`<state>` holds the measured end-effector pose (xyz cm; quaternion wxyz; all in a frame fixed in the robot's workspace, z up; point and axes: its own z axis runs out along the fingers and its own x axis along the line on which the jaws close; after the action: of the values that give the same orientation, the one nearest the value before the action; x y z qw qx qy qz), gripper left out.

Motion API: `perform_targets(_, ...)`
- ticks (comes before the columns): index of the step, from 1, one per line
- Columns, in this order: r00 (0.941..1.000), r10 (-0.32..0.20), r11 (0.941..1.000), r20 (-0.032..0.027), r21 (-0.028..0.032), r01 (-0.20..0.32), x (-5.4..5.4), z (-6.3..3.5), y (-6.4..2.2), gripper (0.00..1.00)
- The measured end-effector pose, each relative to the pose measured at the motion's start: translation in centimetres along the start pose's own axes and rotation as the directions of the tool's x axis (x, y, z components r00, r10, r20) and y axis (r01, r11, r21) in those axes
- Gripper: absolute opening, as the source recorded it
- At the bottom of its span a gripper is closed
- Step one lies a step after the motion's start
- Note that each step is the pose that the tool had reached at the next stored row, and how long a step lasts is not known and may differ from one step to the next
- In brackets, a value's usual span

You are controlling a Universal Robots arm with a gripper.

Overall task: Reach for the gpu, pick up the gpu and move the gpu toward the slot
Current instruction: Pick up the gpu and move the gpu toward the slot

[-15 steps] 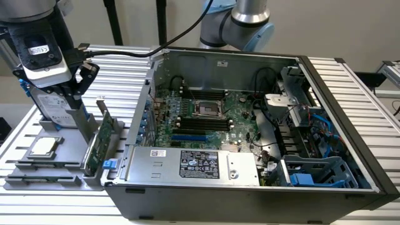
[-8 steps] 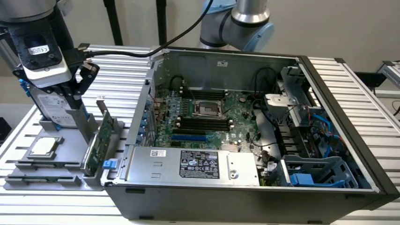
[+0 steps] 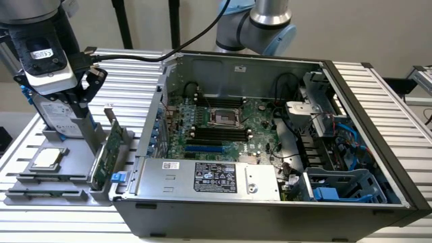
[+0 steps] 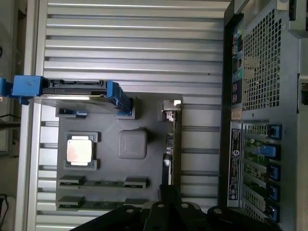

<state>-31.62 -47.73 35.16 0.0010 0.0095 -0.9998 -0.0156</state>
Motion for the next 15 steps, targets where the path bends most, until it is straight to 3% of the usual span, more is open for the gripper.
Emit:
perform_targets(8,1.0,0.0,1.0,-0.0006,0.0,0.0,0.0,0.0,0.0,0.42)
perform_targets(11,1.0,0.0,1.0,0.004,0.0011,0.0,0.17,0.3,-0.01,0.42)
perform_targets(15,1.0,0.0,1.0,0.0054,0.0039,0.0,0.49,0.97,-0.02,0.42)
